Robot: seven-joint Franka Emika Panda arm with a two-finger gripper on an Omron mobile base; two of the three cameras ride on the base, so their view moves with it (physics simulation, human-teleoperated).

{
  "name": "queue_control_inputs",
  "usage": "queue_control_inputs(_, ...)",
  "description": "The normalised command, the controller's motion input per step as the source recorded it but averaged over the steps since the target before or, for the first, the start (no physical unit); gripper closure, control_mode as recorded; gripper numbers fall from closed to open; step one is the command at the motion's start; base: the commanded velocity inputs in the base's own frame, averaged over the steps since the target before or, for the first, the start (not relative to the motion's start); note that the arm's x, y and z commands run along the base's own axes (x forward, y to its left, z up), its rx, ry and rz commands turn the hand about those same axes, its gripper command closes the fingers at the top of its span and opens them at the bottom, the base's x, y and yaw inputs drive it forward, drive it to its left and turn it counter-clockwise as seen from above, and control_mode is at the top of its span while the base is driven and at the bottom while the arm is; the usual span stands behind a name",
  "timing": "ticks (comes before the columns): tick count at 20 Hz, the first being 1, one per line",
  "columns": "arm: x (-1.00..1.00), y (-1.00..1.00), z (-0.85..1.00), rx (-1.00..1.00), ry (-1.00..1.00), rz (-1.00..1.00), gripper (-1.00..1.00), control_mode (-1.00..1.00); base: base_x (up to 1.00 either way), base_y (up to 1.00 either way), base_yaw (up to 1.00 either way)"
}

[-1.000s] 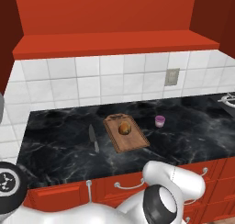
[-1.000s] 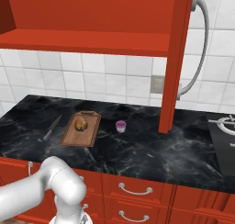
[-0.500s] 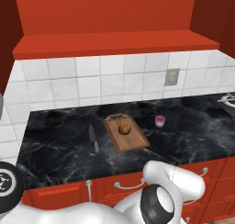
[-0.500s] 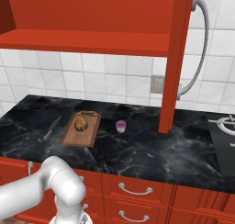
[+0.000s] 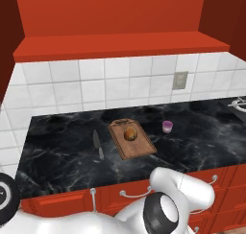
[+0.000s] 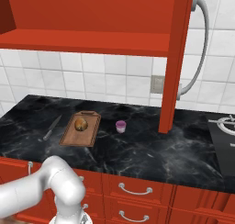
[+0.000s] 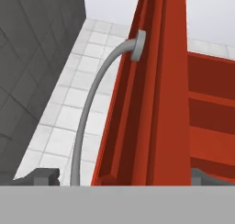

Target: Pick the bread, place it on the cutting board, pick the jam, place it on the counter, and close the cabinet.

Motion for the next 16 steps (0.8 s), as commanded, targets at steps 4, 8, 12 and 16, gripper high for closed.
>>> queue_control_inputs(4, 0.28, 0.00, 0.00, 0.00, -0.05, -0.12, -1.00, -1.00, 0.00, 0.00, 0.00)
queue_control_inputs(8, 0.28, -0.06, 0.00, 0.00, -0.06, -0.15, -1.00, -1.00, 0.00, 0.00, 0.00)
queue_control_inputs(12, 0.28, -0.14, 0.00, 0.00, -0.06, -0.16, -1.00, -1.00, 0.00, 0.00, 0.00)
queue_control_inputs(16, 0.27, -0.26, 0.00, 0.02, -0.05, -0.15, -1.00, -1.00, 0.00, 0.00, 0.00)
